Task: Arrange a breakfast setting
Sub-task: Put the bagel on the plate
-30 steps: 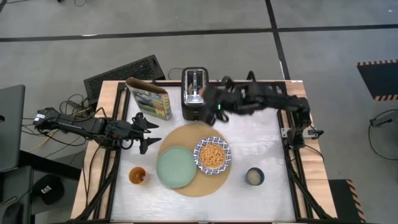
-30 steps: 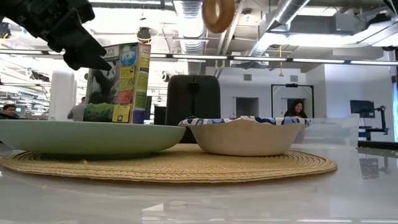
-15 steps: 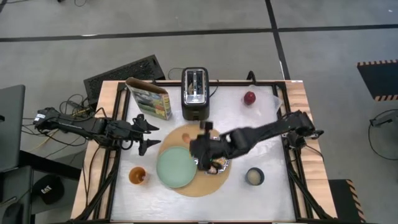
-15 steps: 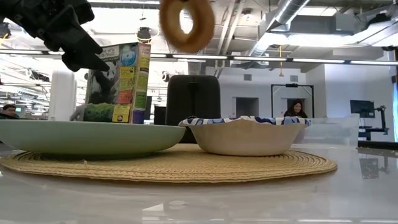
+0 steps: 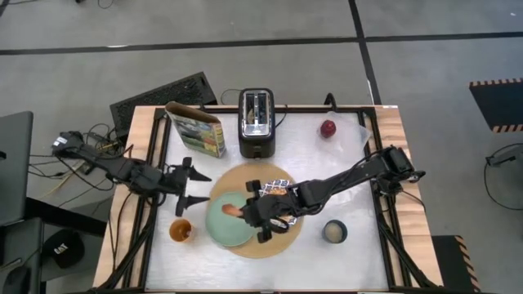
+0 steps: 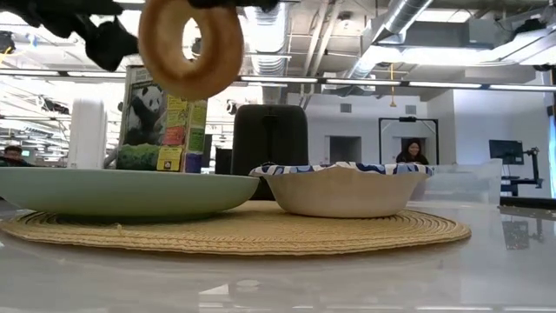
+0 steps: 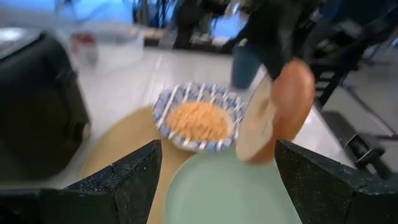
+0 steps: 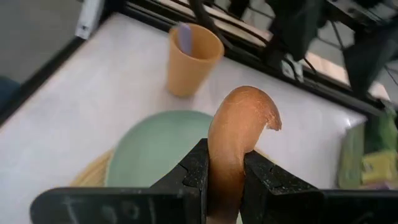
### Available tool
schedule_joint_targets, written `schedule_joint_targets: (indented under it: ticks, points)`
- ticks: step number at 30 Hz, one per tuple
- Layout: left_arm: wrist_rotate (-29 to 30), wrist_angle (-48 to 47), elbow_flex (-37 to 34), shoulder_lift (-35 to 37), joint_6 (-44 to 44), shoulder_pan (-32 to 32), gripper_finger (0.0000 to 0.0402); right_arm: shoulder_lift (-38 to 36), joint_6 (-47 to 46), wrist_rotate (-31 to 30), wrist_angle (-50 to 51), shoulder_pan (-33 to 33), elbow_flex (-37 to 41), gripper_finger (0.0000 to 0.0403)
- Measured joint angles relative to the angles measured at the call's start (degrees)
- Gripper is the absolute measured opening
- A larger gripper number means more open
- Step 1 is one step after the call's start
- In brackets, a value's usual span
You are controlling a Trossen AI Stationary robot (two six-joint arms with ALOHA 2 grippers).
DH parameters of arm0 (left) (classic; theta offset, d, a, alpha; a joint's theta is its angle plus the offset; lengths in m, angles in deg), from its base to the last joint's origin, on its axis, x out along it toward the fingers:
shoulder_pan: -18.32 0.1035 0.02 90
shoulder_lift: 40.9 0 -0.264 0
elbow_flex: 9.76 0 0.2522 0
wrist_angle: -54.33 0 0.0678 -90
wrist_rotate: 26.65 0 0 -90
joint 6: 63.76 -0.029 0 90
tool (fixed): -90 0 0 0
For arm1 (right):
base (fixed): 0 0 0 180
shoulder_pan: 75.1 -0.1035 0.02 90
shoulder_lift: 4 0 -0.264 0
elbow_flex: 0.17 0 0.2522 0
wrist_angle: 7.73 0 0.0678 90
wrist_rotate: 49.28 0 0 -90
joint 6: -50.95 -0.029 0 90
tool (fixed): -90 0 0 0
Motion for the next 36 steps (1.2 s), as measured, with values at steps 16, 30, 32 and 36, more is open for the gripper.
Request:
schedule_joint_targets:
  ticks: [16, 30, 32, 36]
  points:
    - [1.7, 14.0, -7.0, 0.7, -4.1, -5.9, 0.0295, 10.2, 6.3, 6.7, -10.5, 2.0, 0.2, 0.0081]
    - [0.5, 13.5, -7.0, -0.2, -3.7, -5.9, 0.0295, 15.0, 5.7, 6.8, -9.8, 3.6, -1.9, 0.0102]
    - [0.5, 13.5, -7.0, -0.3, -3.8, -5.9, 0.0295, 15.0, 3.9, 6.8, -9.7, 3.8, -1.9, 0.0119]
    - [0.6, 13.4, -7.0, -0.3, -3.8, -5.9, 0.0295, 15.0, 2.7, 6.9, -8.3, 3.8, -1.9, 0.0167]
